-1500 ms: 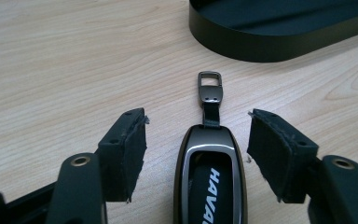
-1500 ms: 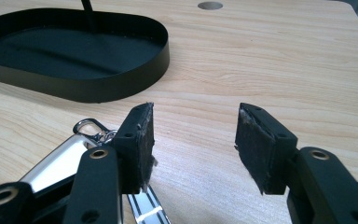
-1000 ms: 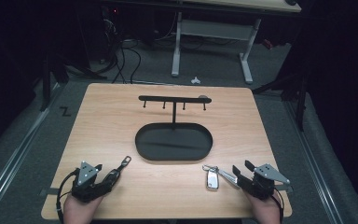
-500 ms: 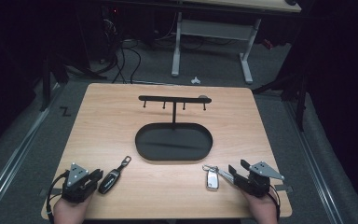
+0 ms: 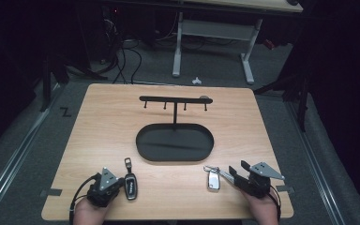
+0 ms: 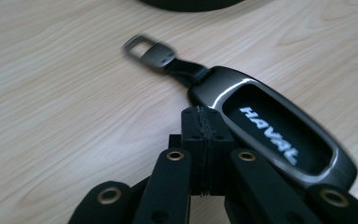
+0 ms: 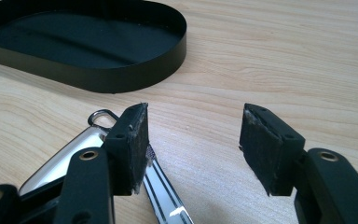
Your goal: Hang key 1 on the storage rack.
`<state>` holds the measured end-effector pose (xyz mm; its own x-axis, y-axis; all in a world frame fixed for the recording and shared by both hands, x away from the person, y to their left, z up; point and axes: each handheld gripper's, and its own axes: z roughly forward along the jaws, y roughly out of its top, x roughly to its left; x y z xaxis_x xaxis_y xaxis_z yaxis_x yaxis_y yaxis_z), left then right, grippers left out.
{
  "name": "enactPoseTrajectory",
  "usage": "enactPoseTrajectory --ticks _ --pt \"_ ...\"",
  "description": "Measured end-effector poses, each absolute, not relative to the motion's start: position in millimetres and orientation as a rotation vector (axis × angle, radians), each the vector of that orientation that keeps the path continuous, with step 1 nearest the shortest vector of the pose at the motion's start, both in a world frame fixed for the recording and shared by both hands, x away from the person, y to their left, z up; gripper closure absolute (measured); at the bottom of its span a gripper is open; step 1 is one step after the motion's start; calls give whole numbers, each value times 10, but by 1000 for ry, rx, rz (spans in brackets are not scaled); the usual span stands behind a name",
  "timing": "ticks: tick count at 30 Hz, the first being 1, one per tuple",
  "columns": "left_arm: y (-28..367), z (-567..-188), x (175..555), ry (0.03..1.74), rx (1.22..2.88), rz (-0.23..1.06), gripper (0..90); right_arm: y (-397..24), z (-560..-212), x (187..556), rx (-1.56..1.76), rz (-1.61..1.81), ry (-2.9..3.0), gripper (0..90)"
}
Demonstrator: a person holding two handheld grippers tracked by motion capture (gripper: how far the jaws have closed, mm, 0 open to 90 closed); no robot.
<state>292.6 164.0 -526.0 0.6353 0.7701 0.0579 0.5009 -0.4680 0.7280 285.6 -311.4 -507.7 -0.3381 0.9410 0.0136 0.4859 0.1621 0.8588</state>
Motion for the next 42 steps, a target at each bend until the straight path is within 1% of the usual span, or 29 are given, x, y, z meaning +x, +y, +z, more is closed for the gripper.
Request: enactPoseTrajectory --ticks 3,5,7,8,10,14,18,21,23,25,26,32,33,34,42 --pt "1521 -5265 2923 942 2167 459 889 -3109 -5077 2844 1346 1090 1907 424" --pt "1476 -5263 2910 917 2169 463 872 -3108 -5080 2843 1345 1091 1914 425" --pt "1496 -5242 2905 919 2141 477 866 -3100 -5081 2845 1346 1090 1925 429" --pt "1496 -5242 2905 919 2141 477 857 -3092 -5078 2846 1349 1091 1930 447" --pt "1631 -5201 2908 963 2055 510 839 -3059 -5062 2851 1345 1105 1952 460" --pt "1915 -5157 2916 1035 1959 557 767 -2894 -5033 2827 1255 1140 2004 492" --pt "2174 -5119 2916 1118 1890 610 656 -2627 -5043 2803 1173 1165 2094 518" --pt "2309 -5085 2906 1165 1851 665 574 -2362 -5076 2787 1102 1174 2172 576" --pt "2386 -5070 2913 1184 1847 669 526 -2180 -5095 2788 1063 1168 2221 615" --pt "2453 -5074 2937 1204 1847 639 484 -2018 -5103 2821 1041 1193 2286 640" --pt "2480 -5076 2936 1207 1844 649 482 -1924 -5110 2835 1014 1179 2323 662" --pt "2550 -5057 2927 1210 1823 656 482 -1402 -5172 2919 901 1195 2413 865" --pt "2551 -5064 2931 1211 1826 651 482 -1321 -5182 2932 888 1201 2420 882" --pt "2552 -5069 2932 1216 1833 644 482 -1246 -5188 2945 867 1205 2420 896" --pt "2531 -5089 2939 1211 1852 639 484 -777 -5190 2964 798 1255 2470 900"
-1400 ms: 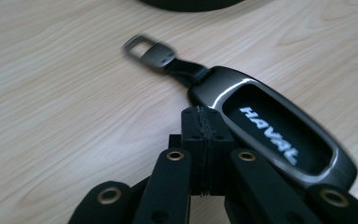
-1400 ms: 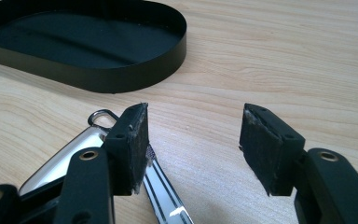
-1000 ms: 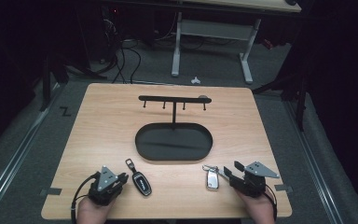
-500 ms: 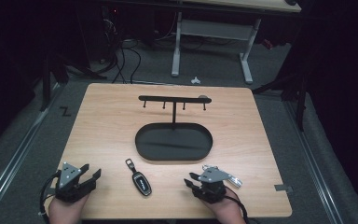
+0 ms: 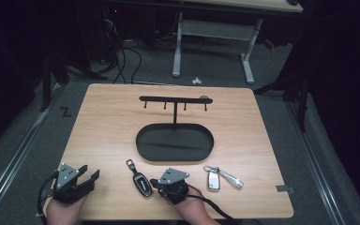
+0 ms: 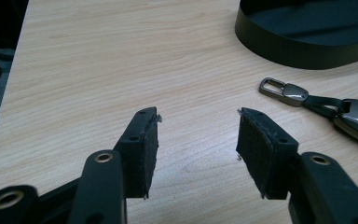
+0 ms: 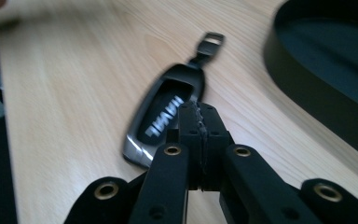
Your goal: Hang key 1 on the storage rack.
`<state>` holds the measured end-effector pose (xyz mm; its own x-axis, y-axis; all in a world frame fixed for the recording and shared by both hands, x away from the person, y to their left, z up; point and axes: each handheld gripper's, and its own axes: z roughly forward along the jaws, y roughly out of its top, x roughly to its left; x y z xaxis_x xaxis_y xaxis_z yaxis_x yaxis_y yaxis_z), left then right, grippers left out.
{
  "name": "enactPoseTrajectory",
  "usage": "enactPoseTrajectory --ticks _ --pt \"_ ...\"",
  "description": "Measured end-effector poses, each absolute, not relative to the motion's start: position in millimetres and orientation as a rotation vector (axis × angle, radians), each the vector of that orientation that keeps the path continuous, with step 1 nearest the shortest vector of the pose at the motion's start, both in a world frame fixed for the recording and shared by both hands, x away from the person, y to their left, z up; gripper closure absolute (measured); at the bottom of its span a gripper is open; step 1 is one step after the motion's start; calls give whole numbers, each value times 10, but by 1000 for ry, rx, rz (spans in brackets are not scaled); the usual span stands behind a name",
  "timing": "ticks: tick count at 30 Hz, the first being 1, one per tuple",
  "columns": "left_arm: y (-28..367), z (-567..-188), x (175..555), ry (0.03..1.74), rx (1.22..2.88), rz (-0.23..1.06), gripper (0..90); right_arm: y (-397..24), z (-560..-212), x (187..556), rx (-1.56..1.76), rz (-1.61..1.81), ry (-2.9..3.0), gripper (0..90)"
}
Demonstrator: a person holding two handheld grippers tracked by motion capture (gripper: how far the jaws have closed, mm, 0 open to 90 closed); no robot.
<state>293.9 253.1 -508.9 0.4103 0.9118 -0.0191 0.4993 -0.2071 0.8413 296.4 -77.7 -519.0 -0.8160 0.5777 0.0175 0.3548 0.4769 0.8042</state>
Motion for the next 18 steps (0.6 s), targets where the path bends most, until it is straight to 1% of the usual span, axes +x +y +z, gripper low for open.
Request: enactPoseTrajectory --ticks 6,10,17,18 --pt "2515 -5106 2944 1208 1863 629 484 -594 -5214 2918 756 1260 2513 900" --pt "2501 -5114 2947 1199 1869 625 484 -571 -5246 2899 744 1229 2532 900" --pt "2491 -5114 2942 1196 1870 622 483 -760 -5258 2916 756 1185 2517 900" --pt "2486 -5116 2943 1193 1874 618 482 -875 -5256 2924 782 1170 2505 900"
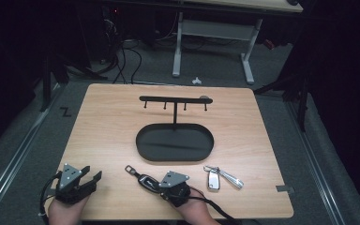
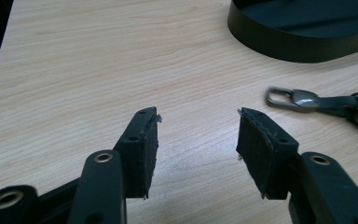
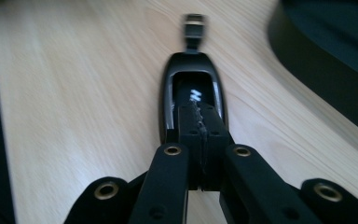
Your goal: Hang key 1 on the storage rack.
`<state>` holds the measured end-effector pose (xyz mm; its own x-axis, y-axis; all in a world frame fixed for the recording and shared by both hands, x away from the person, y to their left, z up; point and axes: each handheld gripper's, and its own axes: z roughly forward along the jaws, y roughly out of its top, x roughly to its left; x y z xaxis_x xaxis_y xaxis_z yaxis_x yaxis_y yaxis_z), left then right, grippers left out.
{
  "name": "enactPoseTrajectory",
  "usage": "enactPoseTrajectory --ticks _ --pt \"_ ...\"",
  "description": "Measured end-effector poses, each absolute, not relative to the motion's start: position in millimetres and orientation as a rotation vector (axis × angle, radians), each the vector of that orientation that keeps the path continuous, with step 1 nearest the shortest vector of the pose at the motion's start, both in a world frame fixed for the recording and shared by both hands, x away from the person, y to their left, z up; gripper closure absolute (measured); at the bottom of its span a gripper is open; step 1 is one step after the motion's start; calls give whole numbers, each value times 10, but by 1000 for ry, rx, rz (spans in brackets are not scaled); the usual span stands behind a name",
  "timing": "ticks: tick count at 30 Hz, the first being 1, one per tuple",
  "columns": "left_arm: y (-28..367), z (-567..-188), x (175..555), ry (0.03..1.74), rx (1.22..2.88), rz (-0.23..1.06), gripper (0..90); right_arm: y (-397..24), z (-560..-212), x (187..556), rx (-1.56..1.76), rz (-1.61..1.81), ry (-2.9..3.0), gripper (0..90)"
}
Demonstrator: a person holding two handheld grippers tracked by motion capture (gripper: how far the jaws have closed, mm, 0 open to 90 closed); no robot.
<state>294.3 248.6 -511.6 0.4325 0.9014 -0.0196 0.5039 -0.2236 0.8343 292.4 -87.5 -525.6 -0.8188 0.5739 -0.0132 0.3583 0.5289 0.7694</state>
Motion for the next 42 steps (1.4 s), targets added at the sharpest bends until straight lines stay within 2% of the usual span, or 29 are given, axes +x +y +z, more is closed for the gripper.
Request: enactPoseTrajectory --ticks 14,21,25,31,34,36,39,42 --pt "2392 -5143 2944 1162 1911 608 479 -1790 -5256 2883 959 1064 2431 900" --pt "2345 -5149 2944 1141 1928 606 476 -1978 -5258 2832 1017 1094 2389 882" --pt "2338 -5154 2950 1136 1930 602 474 -2026 -5181 2822 1029 1156 2357 738" --pt "2347 -5159 2962 1135 1929 596 472 -1985 -5185 2834 1038 1175 2380 392" --pt "2344 -5159 2964 1133 1928 594 470 -1928 -5241 2850 1049 1136 2411 330" --pt "2337 -5159 2967 1131 1929 590 469 -1903 -5266 2850 1044 1102 2415 331" --pt "2326 -5161 2974 1124 1936 590 467 -1898 -5291 2855 1053 1075 2428 380" --pt "2320 -5163 2977 1121 1940 586 466 -1926 -5281 2840 1060 1078 2420 474"
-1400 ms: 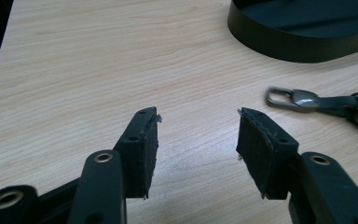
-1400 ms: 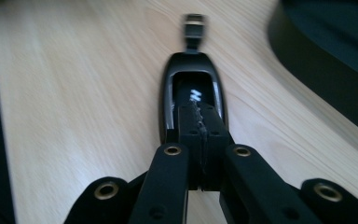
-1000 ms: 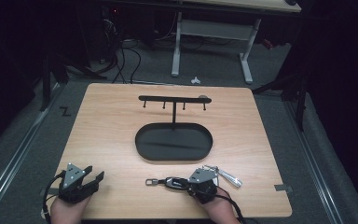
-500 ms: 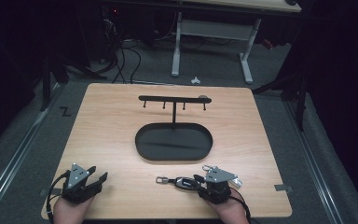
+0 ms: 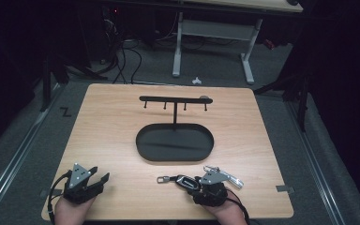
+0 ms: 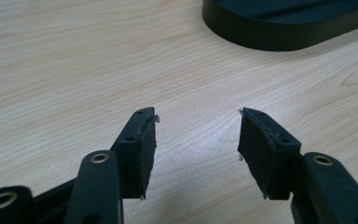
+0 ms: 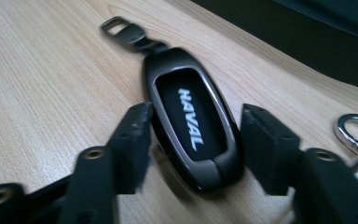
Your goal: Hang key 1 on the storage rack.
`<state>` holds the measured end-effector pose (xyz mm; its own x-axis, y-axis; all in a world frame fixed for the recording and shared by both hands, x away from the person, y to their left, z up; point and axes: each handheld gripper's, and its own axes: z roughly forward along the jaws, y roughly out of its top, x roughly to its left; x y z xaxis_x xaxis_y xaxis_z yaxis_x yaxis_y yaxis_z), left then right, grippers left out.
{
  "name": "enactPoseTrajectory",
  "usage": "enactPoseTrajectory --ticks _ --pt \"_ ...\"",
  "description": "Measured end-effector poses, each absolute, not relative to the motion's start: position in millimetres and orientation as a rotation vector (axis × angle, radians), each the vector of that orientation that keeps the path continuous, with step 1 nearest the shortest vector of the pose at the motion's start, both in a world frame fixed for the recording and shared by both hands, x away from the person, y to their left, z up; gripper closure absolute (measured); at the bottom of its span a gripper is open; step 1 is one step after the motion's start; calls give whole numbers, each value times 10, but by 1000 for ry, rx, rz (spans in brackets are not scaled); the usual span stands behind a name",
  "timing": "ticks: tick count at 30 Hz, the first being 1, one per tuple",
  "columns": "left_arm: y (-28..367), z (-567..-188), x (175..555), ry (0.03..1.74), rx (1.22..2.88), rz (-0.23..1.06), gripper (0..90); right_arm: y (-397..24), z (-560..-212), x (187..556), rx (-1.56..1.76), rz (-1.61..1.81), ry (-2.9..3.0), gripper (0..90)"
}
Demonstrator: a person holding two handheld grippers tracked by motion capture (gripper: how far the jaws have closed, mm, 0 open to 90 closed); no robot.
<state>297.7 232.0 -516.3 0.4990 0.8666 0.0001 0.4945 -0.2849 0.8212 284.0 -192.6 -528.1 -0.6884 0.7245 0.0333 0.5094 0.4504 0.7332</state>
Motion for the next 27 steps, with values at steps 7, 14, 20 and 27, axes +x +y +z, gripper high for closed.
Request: enactPoseTrajectory --ticks 7,14,20,27 --pt "2286 -5156 3001 1112 1938 585 466 -2023 -5278 2812 1124 1038 2397 549" --pt "2179 -5159 3075 1083 1956 569 465 -2126 -5197 2716 1146 1081 2365 481" --pt "2164 -5167 3079 1073 1971 568 463 -1922 -5143 2917 1088 1089 2376 373" --pt "2257 -5168 3045 1099 1943 570 463 -1634 -5164 3237 1072 1014 2442 345"
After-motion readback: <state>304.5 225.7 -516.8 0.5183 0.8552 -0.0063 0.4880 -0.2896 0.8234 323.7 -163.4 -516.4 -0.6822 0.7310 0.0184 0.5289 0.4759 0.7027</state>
